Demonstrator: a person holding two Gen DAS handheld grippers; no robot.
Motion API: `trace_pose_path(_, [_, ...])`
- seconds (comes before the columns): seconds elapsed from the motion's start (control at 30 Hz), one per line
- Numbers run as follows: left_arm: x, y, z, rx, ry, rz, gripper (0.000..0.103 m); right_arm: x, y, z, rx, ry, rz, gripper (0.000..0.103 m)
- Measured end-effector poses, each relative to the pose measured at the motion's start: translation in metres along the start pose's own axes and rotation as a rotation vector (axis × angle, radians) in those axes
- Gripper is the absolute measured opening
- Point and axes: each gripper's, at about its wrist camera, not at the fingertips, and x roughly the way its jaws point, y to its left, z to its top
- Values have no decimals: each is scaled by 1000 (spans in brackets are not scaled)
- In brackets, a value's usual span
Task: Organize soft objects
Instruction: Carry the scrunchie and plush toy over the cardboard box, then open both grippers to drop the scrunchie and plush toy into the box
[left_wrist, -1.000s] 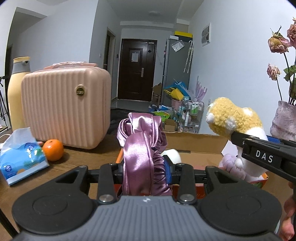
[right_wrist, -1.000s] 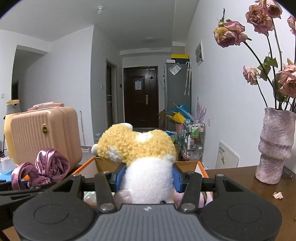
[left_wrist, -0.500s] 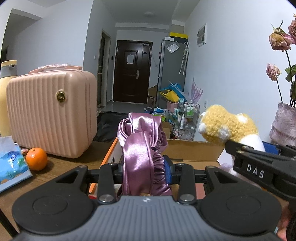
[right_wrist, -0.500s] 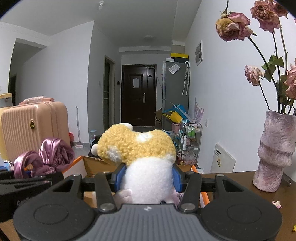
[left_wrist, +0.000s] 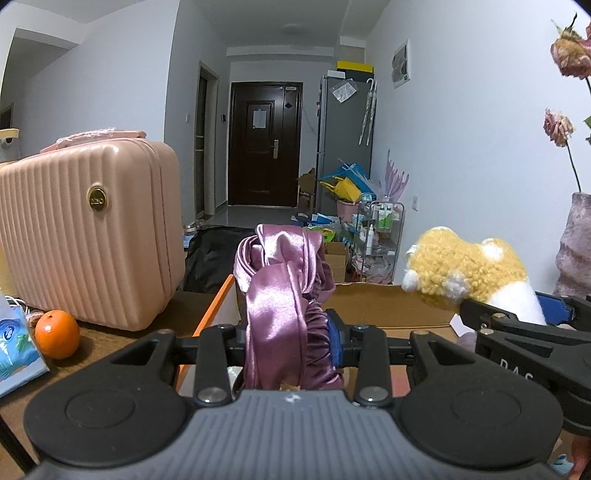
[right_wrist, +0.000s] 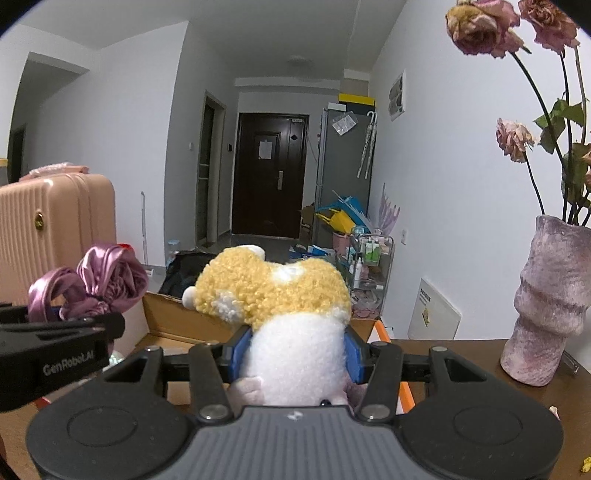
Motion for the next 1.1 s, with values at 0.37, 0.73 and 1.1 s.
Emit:
trace_pose_path(0.37, [27, -1, -4, 31, 32, 15, 37, 23, -2, -9, -9, 56, -23, 50])
trace_pose_path(0.73, [37, 0, -10, 45, 52, 13, 37, 31, -7, -9, 4, 67, -21, 50])
trace_pose_path(1.1, [37, 3, -6, 43, 37, -1, 87, 35, -14, -11, 46, 89, -31, 85])
